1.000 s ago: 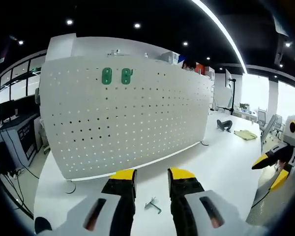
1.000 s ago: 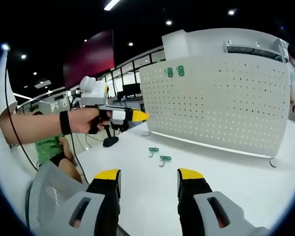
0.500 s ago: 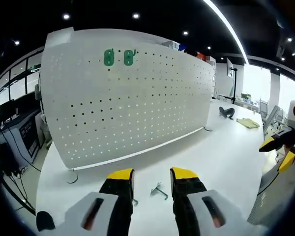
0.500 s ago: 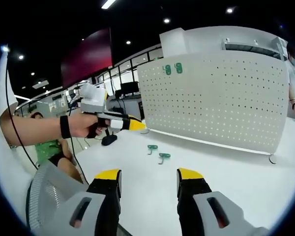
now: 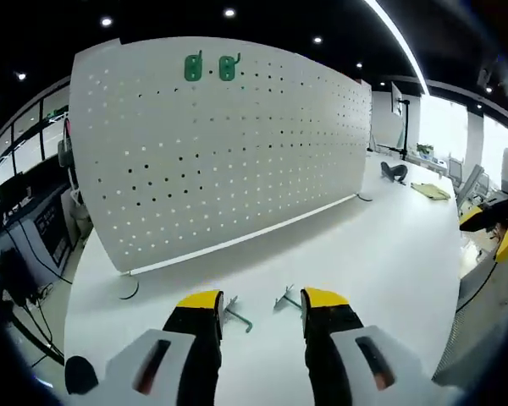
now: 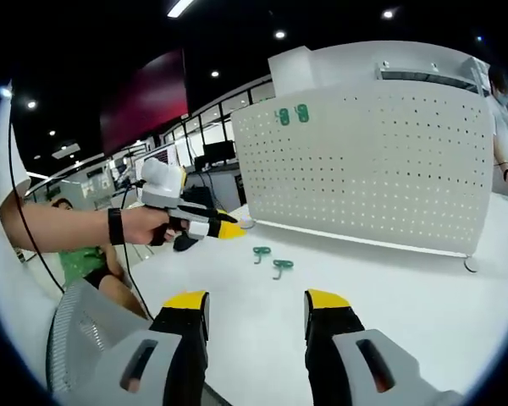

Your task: Insert the hook assembly into the mounting plate slot until the hook locks in place.

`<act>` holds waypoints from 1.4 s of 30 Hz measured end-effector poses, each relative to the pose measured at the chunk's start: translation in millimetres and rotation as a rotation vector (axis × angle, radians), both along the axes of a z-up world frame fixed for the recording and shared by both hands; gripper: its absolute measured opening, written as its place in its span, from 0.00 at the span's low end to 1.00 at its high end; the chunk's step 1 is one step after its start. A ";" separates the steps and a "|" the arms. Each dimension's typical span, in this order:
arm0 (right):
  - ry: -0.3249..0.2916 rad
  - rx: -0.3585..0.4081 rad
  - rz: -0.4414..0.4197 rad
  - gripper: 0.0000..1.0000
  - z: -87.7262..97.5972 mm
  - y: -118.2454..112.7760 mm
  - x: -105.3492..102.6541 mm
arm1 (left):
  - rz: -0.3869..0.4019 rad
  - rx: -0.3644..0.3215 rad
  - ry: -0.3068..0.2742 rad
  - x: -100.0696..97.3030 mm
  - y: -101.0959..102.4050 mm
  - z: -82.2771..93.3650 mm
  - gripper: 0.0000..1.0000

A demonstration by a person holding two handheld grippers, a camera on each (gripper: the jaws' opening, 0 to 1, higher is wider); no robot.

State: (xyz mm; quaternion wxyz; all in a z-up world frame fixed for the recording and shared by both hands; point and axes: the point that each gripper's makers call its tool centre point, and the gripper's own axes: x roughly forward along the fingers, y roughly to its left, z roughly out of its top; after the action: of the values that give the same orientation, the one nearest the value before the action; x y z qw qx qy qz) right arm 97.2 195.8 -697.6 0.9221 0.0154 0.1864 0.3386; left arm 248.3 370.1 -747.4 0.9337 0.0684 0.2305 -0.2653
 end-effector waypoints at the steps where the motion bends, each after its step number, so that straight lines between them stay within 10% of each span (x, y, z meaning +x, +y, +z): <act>1: 0.000 0.002 -0.002 0.45 0.2 -0.3 0.0 | 0.000 0.009 0.004 -0.6 0.3 -1.7 0.42; 19: 0.013 0.026 -0.018 0.45 -1.7 -0.7 -4.7 | 0.081 0.022 0.076 -2.7 23.4 -36.9 0.60; 42: 0.035 0.031 -0.009 0.44 -6.7 2.4 -6.0 | 0.095 -0.006 0.172 12.9 29.8 -59.1 0.44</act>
State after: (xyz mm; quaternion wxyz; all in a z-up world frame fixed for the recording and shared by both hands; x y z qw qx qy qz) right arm 91.2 198.2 -704.3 0.9199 0.0366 0.1970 0.3370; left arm 261.2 399.9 -806.5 0.9221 0.0315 0.3121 -0.2265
